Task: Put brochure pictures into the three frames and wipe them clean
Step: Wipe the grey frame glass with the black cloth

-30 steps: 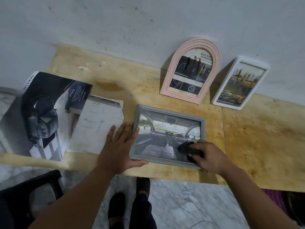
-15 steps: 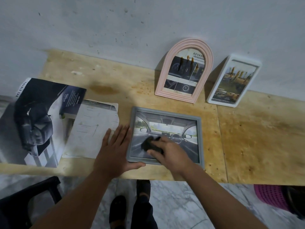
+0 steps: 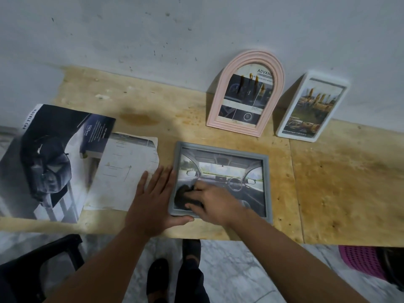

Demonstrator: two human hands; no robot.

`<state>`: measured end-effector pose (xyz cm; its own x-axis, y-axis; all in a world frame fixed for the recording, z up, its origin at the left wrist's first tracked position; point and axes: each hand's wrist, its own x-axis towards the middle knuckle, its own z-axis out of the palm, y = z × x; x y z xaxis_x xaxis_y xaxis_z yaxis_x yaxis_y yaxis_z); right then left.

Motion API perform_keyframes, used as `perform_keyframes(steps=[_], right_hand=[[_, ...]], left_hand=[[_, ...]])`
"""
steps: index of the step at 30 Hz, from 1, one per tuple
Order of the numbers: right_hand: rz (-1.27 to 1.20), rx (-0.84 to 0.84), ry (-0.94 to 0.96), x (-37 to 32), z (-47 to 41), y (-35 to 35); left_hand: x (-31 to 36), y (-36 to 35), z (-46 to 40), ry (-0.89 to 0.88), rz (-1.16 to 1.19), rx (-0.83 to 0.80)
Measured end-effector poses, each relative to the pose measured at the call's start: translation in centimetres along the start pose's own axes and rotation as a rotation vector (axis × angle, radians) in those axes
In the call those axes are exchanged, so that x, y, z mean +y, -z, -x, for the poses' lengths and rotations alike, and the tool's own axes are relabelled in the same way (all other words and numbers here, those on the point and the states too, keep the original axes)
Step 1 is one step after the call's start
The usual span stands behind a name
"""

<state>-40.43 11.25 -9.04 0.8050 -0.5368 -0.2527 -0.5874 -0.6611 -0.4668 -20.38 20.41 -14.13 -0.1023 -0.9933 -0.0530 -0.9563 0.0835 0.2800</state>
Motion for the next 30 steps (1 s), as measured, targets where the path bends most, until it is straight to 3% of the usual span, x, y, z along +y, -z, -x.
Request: perform_keyframes(steps=[2, 5, 8, 12, 16, 18, 20, 23, 26, 28, 30], right_hand=[[-0.041, -0.012, -0.034, 1.4, -1.6, 2.2], [-0.004, 0.261, -0.267, 3.4, -4.7, 3.9], [0.061, 0.328, -0.397, 1.9, -6.3, 1.7], [0.067, 0.282, -0.275, -1.2, -3.6, -1.7], [-0.034, 0.011, -0.036, -0.7, 0.3, -0.3], [-0.070, -0.037, -0.020, -0.1, 1.6, 0.9], [-0.209, 0.089, -0.173, 0.9, 3.7, 1.9], [-0.489, 0.484, -0.523, 4.1, 9.0, 3.5], [-0.425, 0.715, -0.768, 8.3, 13.9, 5.1], [-0.376, 0.639, -0.915, 11.1, 16.2, 5.1], [-0.300, 0.420, -1.024, 13.2, 18.1, 3.8]], left_hand=[[0.0, 0.0, 0.0, -0.009, -0.005, 0.004], [0.0, 0.1, 0.0, 0.001, -0.010, -0.019], [0.0, 0.1, -0.1, 0.011, -0.016, -0.041], [0.0, -0.1, -0.1, 0.016, -0.012, -0.047], [0.0, 0.0, -0.1, 0.008, -0.001, -0.022], [0.2, 0.3, -0.1, 0.017, 0.005, -0.041], [0.3, 0.5, -0.1, 0.027, 0.016, -0.056], [0.4, 0.8, -0.2, 0.043, 0.006, -0.088], [0.7, 1.1, -0.2, 0.054, 0.000, -0.120], [0.9, 1.5, -0.3, 0.065, 0.003, -0.155], [1.2, 1.3, -0.4, 0.086, 0.014, -0.204]])
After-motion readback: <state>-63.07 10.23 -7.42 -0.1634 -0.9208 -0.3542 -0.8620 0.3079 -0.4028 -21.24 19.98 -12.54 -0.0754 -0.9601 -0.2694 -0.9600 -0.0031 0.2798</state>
